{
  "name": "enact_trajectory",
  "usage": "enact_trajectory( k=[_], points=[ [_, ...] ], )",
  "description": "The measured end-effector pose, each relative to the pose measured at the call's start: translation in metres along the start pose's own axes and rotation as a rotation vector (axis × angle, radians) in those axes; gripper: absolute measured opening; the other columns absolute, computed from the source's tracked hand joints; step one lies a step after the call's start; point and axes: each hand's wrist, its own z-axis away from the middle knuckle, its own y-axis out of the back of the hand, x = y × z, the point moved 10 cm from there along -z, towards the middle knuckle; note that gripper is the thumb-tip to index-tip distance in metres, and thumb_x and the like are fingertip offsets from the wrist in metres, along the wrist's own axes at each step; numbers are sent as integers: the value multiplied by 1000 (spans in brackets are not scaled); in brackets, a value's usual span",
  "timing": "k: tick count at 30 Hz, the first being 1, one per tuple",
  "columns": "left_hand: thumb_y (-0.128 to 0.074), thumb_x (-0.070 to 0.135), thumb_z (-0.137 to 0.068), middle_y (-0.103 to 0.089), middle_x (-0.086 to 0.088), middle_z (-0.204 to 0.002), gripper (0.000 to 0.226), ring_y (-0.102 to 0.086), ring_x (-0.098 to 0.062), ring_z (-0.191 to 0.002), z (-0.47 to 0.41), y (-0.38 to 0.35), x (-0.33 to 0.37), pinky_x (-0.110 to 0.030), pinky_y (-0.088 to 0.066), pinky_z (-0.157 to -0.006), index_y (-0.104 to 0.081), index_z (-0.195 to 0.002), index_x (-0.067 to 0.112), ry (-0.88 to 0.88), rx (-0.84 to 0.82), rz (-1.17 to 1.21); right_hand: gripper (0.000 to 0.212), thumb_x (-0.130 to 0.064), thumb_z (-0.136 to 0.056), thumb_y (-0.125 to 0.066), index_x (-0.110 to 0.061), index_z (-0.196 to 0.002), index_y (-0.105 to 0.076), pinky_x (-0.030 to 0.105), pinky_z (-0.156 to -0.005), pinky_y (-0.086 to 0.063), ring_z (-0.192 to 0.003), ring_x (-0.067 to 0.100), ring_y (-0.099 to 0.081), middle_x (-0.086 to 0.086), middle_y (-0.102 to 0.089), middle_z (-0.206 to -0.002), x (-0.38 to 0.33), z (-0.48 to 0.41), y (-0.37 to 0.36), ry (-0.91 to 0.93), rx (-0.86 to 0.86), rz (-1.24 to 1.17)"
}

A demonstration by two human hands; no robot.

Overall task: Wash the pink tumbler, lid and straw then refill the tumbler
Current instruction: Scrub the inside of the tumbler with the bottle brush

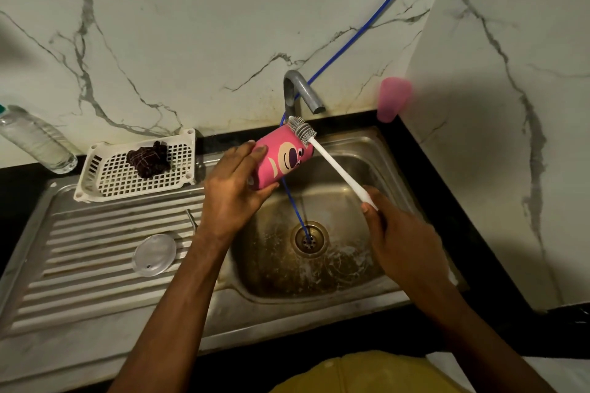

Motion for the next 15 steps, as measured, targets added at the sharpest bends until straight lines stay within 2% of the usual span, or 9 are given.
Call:
enact_trajectory(
  k=[3, 5, 6, 8, 10, 15],
  points=[
    [-97, 23, -61, -64, -24, -130, 77, -64, -39, -117, 0, -1, -8, -47, -49, -101, -65, -126, -1, 49, -4, 28, 45, -52, -103, -28, -39, -144, -42, 25, -47, -49, -50, 3, -53, -10, -52, -59, -7, 3, 1, 1, -5, -5],
    [-98, 24, -60, -65, -23, -129, 78, -65, -37, -116, -1, -1, -14, -46, -53, -99, -65, -126, 0, 99, -2, 66, 44, -49, -103, -32, -35, -141, -48, 17, -42, -34, -43, 0, -44, -14, -42, -53, -20, 11, 1, 34, -1, 8],
    [-98, 24, -59, -66, -22, -128, 79, -66, -36, -114, -2, -1, -17, -42, -54, -98, -64, -126, 1, 131, -1, 85, 45, -49, -102, -31, -35, -141, -47, 16, -42, -31, -42, 0, -41, -15, -38, -53, -27, 16, -1, 60, -15, 16],
    [-98, 27, -58, -69, -18, -121, 84, -69, -32, -107, -1, -1, -26, -30, -50, -93, -60, -129, 1, 215, -14, 111, 49, -56, -99, -21, -39, -140, -42, 26, -46, -45, -47, 4, -50, -15, -39, -55, -34, 22, -9, 89, -71, 2],
    [-98, 30, -58, -71, -17, -117, 87, -70, -31, -102, 1, -2, -29, -26, -48, -88, -58, -130, 0, 265, -23, 109, 49, -62, -98, -13, -43, -138, -35, 38, -57, -56, -55, 12, -60, -13, -44, -59, -35, 24, -15, 94, -95, -10],
    [-97, 30, -59, -71, -18, -117, 87, -70, -32, -102, 1, -2, -30, -27, -48, -87, -58, -131, 0, 298, -29, 95, 57, -65, -92, -5, -46, -142, -26, 41, -58, -57, -59, 16, -63, -11, -49, -64, -38, 26, -20, 133, -91, 6]
  ],
)
